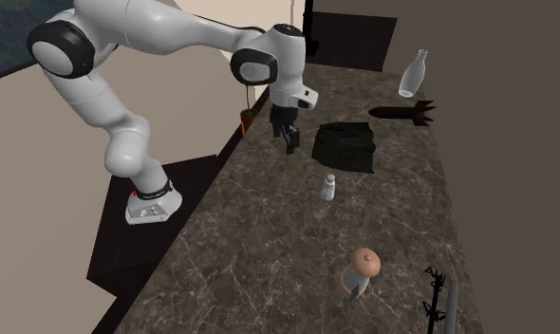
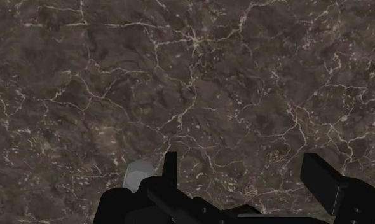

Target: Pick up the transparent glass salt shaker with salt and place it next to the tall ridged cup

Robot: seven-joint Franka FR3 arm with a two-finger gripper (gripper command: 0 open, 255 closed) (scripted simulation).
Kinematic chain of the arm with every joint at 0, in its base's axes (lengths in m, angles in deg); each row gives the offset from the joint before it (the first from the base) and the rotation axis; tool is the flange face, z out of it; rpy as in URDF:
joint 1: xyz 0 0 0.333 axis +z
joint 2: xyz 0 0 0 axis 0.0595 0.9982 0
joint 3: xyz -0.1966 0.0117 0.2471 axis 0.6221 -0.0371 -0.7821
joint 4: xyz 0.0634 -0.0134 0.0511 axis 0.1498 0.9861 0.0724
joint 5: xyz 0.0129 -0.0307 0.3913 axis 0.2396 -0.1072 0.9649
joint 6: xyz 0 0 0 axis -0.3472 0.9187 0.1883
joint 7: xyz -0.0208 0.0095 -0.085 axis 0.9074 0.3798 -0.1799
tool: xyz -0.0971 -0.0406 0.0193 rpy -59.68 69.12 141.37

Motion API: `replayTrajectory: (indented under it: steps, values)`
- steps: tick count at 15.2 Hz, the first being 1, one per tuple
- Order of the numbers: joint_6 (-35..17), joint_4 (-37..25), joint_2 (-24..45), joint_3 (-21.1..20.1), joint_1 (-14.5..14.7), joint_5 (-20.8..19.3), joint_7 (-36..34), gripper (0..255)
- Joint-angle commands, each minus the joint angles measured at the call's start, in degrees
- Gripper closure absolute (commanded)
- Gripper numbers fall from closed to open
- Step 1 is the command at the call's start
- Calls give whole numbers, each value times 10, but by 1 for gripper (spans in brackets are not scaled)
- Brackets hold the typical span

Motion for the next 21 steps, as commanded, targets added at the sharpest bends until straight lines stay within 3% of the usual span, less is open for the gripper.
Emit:
replayTrajectory:
  steps: [1, 8, 14, 21]
  values:
    - [-13, -28, 42, 9, -3, 15, 22, 0]
    - [-26, -164, 205, 25, -30, 82, 98, 0]
    - [-2, -321, 351, 18, -70, 134, 145, 0]
    - [-50, -285, 363, 14, -67, 139, 149, 0]
